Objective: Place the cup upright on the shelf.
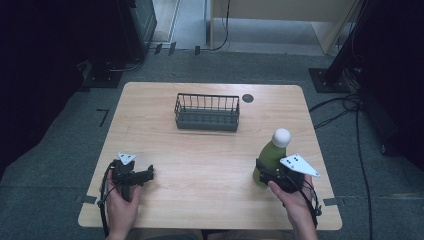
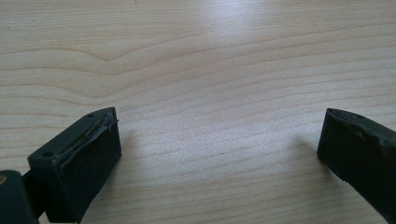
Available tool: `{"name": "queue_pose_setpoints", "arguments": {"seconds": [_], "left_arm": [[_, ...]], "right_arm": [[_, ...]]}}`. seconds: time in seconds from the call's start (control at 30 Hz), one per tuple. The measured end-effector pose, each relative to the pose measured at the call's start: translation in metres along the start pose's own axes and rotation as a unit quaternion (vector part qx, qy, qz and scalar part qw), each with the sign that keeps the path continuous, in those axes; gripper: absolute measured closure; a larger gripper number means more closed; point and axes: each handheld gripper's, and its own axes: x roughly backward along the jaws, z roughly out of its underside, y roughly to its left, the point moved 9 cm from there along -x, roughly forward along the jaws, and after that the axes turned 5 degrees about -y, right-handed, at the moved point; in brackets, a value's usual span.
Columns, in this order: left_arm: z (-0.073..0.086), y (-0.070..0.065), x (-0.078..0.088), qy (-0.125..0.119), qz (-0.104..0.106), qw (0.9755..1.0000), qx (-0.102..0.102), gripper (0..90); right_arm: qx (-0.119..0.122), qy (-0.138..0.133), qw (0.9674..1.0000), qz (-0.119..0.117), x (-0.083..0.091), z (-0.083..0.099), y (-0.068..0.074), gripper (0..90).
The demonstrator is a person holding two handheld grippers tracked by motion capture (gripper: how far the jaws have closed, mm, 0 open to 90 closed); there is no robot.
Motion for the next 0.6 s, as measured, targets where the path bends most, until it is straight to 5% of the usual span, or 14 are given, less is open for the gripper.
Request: {"name": "queue_pose_setpoints", "arguments": {"seconds": [0.6], "left_arm": [[0.0, -0.001, 0.0, -0.001, 0.003, 1.0, -0.003, 0.1]], "right_arm": [[0.01, -0.006, 0.999, -0.044, -0.034, -0.042, 0.037, 20.2]]}}
